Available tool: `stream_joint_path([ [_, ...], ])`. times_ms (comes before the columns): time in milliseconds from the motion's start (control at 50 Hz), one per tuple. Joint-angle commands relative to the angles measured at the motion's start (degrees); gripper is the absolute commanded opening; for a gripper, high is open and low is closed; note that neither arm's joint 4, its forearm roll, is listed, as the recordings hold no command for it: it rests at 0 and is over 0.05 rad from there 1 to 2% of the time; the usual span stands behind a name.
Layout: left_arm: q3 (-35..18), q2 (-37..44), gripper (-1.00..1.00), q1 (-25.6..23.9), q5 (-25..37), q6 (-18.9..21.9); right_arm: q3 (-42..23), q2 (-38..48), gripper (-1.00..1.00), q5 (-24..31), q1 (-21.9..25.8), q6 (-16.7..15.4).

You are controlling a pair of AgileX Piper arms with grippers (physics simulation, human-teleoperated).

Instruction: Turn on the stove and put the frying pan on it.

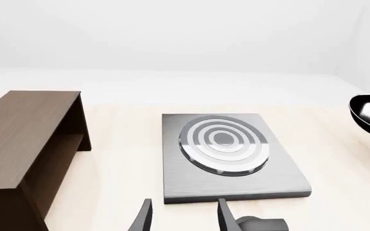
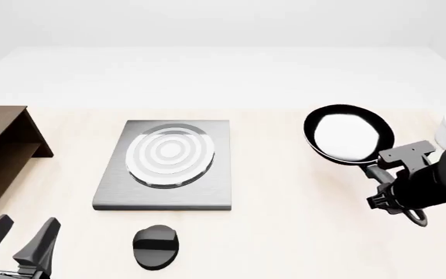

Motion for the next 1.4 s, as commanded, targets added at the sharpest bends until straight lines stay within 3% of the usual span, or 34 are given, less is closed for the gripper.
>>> stream_joint_path([
  [20,0.0,0.0,1.0,0.0,0.0,0.1,-3.9,-0.8,-1.0,1.9,8.0,5.8],
  [640,0.0,0.0,1.0,0.1,0.4,0.0,-13.9,6.2,-1.0,4.6,24.4,8.4],
  [1220,0.0,0.0,1.0,0.2,0.3,0.1,-27.8,16.6,-1.0,7.9,35.3,6.2],
  [1400,0.0,0.0,1.0,0.1,0.2,0.2,-31.0,19.8,-1.0,7.9,40.0,8.1],
])
